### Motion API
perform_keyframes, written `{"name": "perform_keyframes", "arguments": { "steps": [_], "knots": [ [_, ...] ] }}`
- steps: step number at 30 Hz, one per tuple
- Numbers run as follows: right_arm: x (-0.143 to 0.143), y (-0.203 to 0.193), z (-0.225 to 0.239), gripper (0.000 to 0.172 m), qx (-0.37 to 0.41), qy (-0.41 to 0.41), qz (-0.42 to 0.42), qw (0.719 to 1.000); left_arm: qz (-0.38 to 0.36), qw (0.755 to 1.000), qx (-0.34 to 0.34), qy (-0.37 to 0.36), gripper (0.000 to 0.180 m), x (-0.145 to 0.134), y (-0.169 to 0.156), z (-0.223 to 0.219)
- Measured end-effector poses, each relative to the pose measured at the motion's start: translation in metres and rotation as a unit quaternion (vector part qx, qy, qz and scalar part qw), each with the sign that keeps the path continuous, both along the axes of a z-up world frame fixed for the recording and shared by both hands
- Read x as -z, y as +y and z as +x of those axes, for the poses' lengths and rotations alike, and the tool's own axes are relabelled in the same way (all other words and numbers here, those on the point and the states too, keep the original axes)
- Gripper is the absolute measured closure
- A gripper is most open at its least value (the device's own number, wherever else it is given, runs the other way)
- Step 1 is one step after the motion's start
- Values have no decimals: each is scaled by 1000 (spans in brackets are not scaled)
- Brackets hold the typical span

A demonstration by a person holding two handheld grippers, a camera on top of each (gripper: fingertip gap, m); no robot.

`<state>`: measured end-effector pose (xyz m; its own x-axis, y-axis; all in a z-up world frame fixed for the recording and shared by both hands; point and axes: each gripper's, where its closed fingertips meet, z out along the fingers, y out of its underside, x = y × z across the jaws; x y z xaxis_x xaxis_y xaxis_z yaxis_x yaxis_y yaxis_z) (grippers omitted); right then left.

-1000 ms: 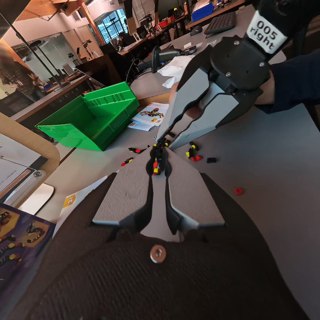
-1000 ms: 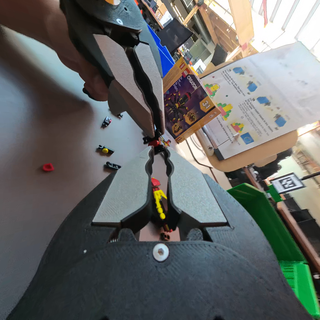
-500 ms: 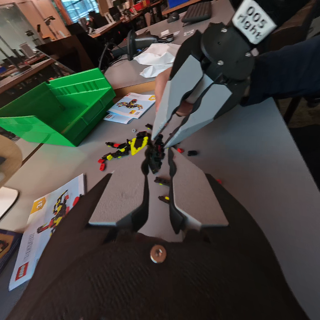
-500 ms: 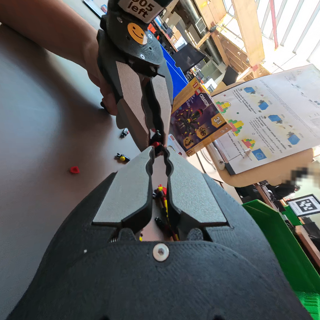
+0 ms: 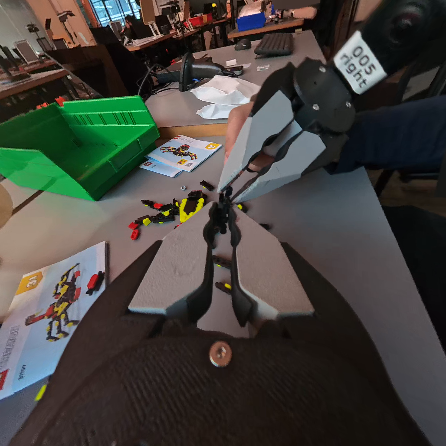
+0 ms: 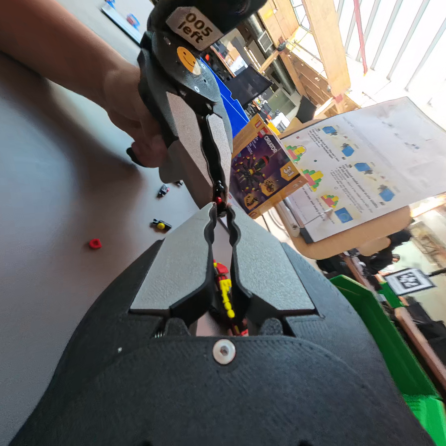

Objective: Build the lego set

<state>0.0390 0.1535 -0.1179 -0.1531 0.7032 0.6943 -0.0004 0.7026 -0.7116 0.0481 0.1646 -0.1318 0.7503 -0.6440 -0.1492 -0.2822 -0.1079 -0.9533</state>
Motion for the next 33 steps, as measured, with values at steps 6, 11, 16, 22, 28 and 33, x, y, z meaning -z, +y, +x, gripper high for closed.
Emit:
{"name": "perform_keyframes", "arguments": {
  "steps": [6, 11, 16, 22, 28, 33],
  "knots": [
    [19, -28, -5, 171, 5, -14, 164, 986, -58, 988, -92, -111, 175, -3, 21, -40],
    [24, 12, -13, 170, 91, -29, 134, 986, -34, 985, -13, -171, 175, -33, -2, -35],
    [33, 38, -12, 163, 129, -58, 35, 989, -56, 984, 19, -168, 175, -24, -5, -17],
    [36, 34, -13, 149, 109, -89, -72, 987, -54, 989, 41, -132, 175, -8, -5, -1],
    [23, 35, -9, 147, 71, -90, -205, 972, -2, 990, 18, -142, 175, -22, -2, -11],
    [13, 24, -6, 155, 32, -78, -232, 969, 5, 987, -27, -159, 175, -26, 7, -32]
  ]
}}
